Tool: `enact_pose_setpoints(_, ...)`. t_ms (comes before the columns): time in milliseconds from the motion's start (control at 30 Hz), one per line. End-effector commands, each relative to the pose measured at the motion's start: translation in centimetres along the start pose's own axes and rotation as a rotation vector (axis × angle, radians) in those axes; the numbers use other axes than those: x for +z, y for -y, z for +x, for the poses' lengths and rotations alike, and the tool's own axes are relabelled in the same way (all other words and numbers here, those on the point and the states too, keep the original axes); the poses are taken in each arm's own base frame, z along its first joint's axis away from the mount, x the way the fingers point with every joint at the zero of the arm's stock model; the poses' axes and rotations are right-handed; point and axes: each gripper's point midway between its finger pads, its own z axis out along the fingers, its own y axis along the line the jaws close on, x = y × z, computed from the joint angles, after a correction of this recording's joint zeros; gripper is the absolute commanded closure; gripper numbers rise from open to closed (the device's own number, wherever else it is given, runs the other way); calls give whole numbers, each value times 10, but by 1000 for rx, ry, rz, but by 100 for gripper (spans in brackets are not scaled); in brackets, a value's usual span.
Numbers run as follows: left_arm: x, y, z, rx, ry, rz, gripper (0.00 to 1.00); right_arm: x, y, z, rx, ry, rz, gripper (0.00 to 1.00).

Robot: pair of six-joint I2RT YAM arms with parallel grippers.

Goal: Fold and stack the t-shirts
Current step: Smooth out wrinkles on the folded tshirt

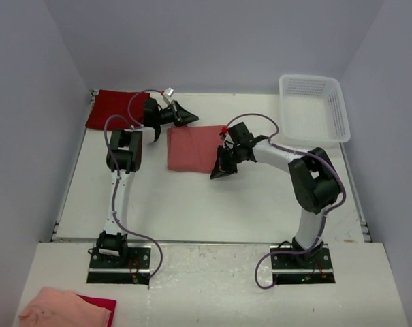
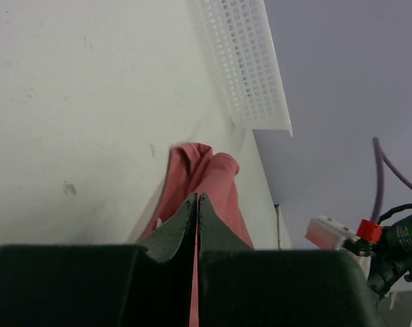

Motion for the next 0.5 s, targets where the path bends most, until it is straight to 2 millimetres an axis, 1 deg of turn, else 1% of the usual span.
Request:
enact_pose_setpoints(0,-9,95,-17,179,0,69,100,-45,-43,-15,-160,154,-54,100)
enact_pose_setpoints(33,-12,116,-25,248,17,62,100,-51,-45,-15,-178,162,-52,100)
enact_pose_setpoints(67,-14,120,-24,245,16,44,100,-55,-47,-16,-190,172,-47,100)
enact_pose_setpoints(100,-17,115,-17,214,7,15,100,-61,-47,-20,-197,191,-19,100)
enact_pose_setpoints(133,-20,132,-19,235,20,18,100,-62,-46,-26,-206,202,3,100)
enact_pose_setpoints(167,-23,134,-15,222,22,8,100,-71,-52,-36,-208,209,26,100)
enact_pose_setpoints(200,-28,140,-5,214,16,-2,100,-64,-42,-46,-204,197,66,100)
enact_pose_setpoints(233,-29,143,0,213,21,-14,100,-62,-41,-54,-199,193,74,100)
enact_pose_setpoints(267,-30,142,8,203,21,-32,100,-70,-53,-69,-201,208,68,100)
enact_pose_setpoints(300,-32,140,26,188,-4,-60,100,-69,-56,-78,-192,202,63,100)
enact_pose_setpoints(333,-32,136,32,177,-3,-88,100,-57,-48,-85,-167,156,45,100)
enact_pose_setpoints(367,-36,121,51,127,-21,-130,100,-61,-58,-100,-173,177,15,100)
enact_pose_setpoints(400,-36,124,62,123,-32,-145,100,-62,-57,-111,-160,185,3,100)
enact_pose_setpoints(433,-37,119,69,113,-32,-166,100,-47,-48,-115,-134,144,-13,100)
enact_pose_setpoints(467,-40,109,90,82,-55,-189,100,-51,-56,-128,-135,154,-46,100)
